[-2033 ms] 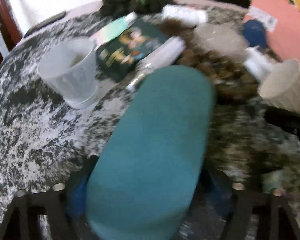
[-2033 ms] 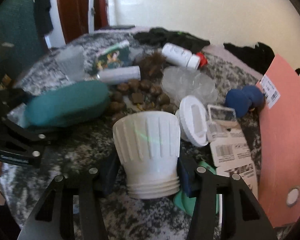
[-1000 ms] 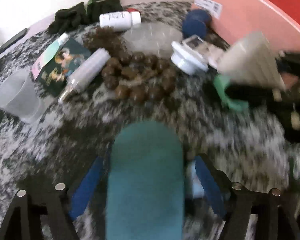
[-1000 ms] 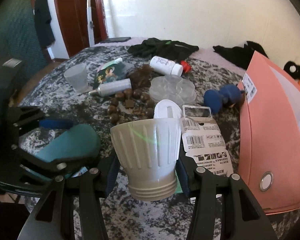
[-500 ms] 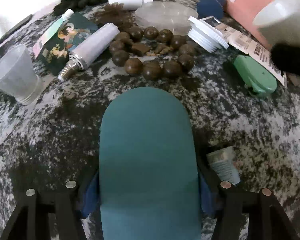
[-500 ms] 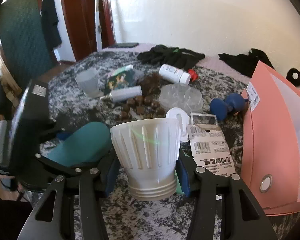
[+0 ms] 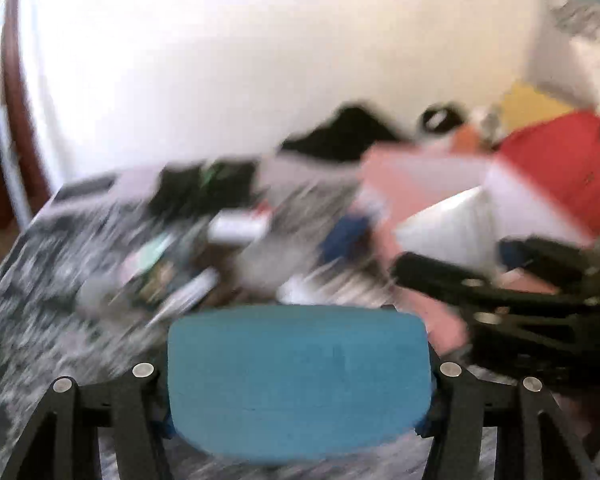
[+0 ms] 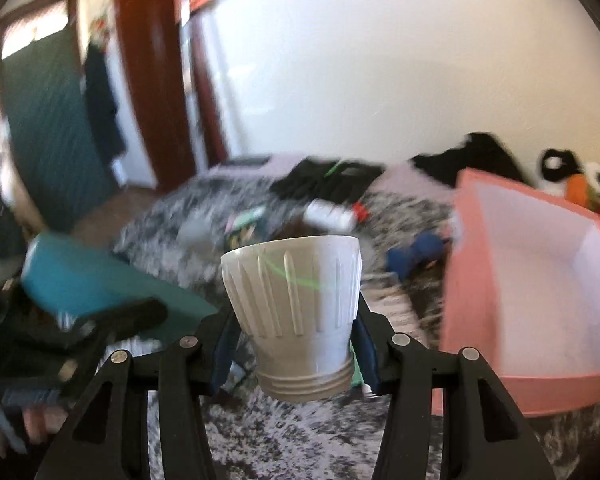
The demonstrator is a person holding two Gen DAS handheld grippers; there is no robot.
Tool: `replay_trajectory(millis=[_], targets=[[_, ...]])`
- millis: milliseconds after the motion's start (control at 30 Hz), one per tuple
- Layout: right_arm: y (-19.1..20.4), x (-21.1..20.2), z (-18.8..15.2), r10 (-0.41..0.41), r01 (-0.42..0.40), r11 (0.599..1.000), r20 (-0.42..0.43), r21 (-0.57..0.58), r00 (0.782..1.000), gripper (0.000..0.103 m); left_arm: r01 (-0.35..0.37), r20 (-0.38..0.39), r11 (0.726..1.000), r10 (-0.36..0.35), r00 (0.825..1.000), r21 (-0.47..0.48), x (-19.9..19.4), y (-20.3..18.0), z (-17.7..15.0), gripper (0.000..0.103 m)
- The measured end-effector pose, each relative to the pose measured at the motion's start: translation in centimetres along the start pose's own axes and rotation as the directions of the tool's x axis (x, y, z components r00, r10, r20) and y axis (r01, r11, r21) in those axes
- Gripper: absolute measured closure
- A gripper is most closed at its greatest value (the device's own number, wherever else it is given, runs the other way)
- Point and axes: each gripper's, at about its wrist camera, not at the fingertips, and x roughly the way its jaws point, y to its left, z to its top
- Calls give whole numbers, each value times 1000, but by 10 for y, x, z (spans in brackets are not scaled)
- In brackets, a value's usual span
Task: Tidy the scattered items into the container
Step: 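Carry the teal case and white cup over the pink box with both tools, then open both tools to drop the case and cup into the pink box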
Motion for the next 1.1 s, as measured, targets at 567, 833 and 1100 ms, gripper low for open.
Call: replay_trajectory(millis=[567,833,1100], targets=[[-246,-75,21,-498,440,834,110,334,860,48,208,-42,978,-209,977,-15,163,-184,114,35],[-251,-35,5,-478,458,839,-5,294,879,9,58,59,998,-58,997,-10,111,-103,106,0],[-121,-14,17,-145,134,985,99,109,984,5,-195,-58,971,189,980,-141,76,71,13,0]])
